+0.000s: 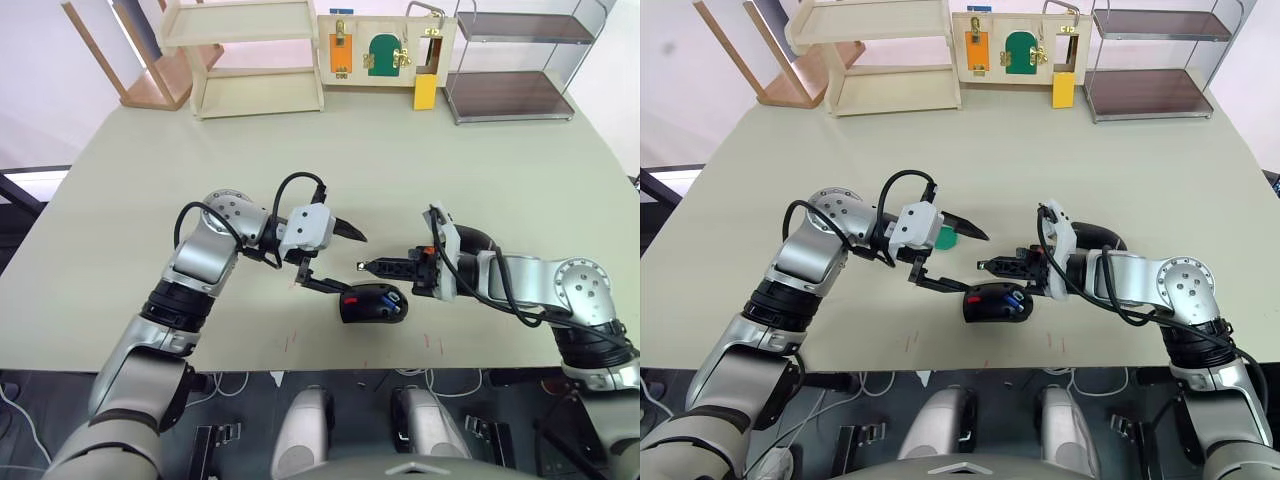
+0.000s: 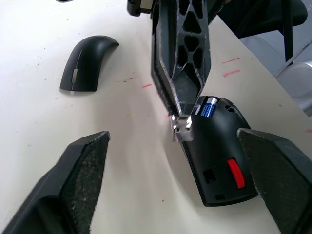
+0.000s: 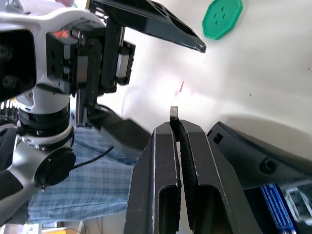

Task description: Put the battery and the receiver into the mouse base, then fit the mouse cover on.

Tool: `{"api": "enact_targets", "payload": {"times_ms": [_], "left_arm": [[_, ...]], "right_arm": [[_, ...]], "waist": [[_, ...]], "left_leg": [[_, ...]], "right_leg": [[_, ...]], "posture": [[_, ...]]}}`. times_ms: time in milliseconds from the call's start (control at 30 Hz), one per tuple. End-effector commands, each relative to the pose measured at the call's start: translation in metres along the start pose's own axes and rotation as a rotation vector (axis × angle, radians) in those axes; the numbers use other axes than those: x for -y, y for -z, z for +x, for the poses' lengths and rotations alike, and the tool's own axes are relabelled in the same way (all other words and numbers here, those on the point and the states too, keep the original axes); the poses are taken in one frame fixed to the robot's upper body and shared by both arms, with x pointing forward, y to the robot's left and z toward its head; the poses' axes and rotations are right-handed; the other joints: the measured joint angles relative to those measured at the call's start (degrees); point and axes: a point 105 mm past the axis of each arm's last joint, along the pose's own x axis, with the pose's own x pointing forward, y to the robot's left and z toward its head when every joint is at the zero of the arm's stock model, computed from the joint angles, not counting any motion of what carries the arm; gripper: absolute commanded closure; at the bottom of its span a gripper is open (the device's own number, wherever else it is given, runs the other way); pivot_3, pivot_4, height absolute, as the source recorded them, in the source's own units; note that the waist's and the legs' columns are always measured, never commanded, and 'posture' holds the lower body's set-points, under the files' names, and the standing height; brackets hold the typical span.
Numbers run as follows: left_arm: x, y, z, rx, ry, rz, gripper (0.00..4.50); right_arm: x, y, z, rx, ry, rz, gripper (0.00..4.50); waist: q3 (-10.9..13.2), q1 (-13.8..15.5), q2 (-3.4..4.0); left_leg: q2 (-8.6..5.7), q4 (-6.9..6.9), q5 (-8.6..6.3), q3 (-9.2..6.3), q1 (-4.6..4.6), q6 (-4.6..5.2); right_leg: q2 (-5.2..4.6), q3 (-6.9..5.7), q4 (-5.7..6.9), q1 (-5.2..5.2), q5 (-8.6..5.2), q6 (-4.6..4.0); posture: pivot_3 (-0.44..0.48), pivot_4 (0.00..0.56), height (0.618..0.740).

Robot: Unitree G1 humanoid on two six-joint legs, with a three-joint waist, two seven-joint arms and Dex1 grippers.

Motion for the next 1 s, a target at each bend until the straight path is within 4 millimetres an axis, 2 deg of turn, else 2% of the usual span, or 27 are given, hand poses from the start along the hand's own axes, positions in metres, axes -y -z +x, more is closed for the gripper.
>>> {"api": "enact_targets", "payload": {"times_ms": [33,333,600,833,933,1000], "left_arm": [[-0.001,-0.006,-0.006,0.031,-0.025,0.003,0.10],[0.010,-0.004,-0.003,0.064,-0.029,-0.062,0.10],[0.028,0.000,0.007,0.082,-0.030,-0.146,0.10],[0.030,0.008,0.014,0.060,-0.059,-0.194,0.10],[0.034,0.011,0.019,0.051,-0.046,-0.211,0.10],[0.030,0.011,0.021,0.058,-0.070,-0.228,0.10]], "right_arm": [[-0.013,-0.007,-0.017,0.049,-0.041,-0.063,4.50],[-0.003,0.008,-0.051,0.048,0.012,-0.270,4.50],[0.005,0.013,-0.078,0.127,0.067,-0.573,4.50],[0.017,0.023,-0.101,0.152,0.106,-0.847,4.50],[0.022,0.028,-0.107,0.160,0.110,-0.900,4.50],[0.024,0.031,-0.109,0.165,0.104,-0.946,4.50]], "waist": [[0.0,0.0,0.00],[0.0,0.2,0.00],[0.0,0.1,-0.01],[0.0,0.5,-0.01],[0.0,0.4,-0.02],[0.0,0.3,-0.02]], "left_leg": [[0.00,0.00,0.00,0.00,0.00,0.00],[0.00,0.00,0.00,-0.02,0.00,0.00],[0.00,0.01,0.00,-0.02,0.12,0.00],[-0.03,0.05,0.00,-0.01,0.15,-0.01],[-0.03,0.06,0.00,0.02,0.16,-0.01],[-0.03,0.06,0.00,0.04,0.22,-0.01]], "right_leg": [[0.00,0.01,0.00,0.00,0.00,0.00],[-0.01,-0.01,-0.01,0.01,0.00,0.00],[0.00,0.02,0.00,0.08,-0.01,0.01],[0.00,-0.01,0.00,0.13,-0.04,0.06],[0.00,0.02,0.00,0.12,-0.09,0.15],[0.00,0.05,0.01,0.15,-0.09,0.15]], "posture": [[0.000,0.150,0.740],[0.000,0.150,0.740],[0.000,0.150,0.740],[0.000,0.150,0.740],[0.000,0.150,0.740],[0.000,0.150,0.740]]}}
